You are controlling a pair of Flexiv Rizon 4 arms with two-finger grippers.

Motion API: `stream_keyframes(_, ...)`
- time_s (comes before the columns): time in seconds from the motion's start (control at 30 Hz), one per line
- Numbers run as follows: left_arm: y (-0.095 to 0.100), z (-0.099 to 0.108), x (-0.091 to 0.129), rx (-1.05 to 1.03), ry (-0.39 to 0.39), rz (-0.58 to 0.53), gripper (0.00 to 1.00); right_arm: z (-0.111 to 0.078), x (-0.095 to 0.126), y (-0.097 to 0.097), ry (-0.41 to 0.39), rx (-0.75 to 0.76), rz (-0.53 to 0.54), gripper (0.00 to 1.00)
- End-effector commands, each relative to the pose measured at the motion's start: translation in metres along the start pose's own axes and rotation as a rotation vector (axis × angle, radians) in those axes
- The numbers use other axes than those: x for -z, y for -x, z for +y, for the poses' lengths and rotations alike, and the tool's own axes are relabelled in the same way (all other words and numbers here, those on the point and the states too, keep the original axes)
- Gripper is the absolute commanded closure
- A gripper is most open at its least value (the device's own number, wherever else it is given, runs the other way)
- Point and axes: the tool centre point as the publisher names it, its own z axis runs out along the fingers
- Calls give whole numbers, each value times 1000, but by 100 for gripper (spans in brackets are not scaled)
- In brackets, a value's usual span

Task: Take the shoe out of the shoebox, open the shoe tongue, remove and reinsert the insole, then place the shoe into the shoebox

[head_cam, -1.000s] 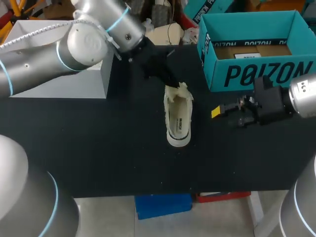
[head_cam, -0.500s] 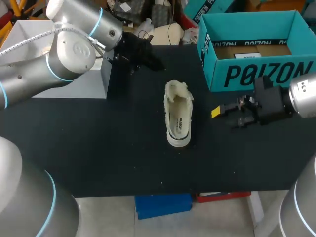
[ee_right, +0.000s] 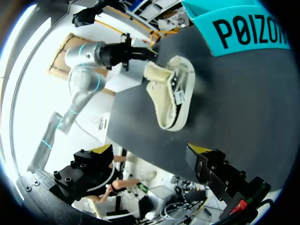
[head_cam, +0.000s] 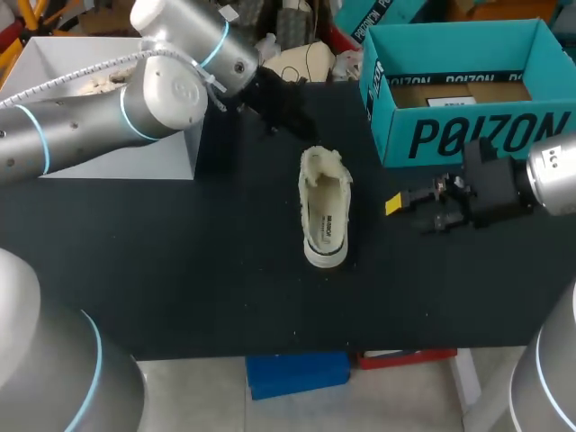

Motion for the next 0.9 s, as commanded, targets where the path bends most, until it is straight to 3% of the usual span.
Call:
stream_keyframes(0.03, 5, -4, -19, -26, -27, 43, 100, 0, 0, 0, -1, -1, -1, 0)
stream_keyframes(0.2, -8, -30, -16, -52, -50, 102, 100, 0, 0, 0, -1, -1, -1, 0)
stream_keyframes(0.57, -72, -47, -16, -1, -27, 150, 100, 0, 0, 0, -1, -1, -1, 0)
stream_keyframes(0.73, -81, -55, -32, -11, -36, 175, 100, 0, 0, 0, -1, -1, -1, 0)
stream_keyframes(0.9, -74, -57, -42, -51, -22, 200, 100, 0, 0, 0, -1, -1, -1, 0)
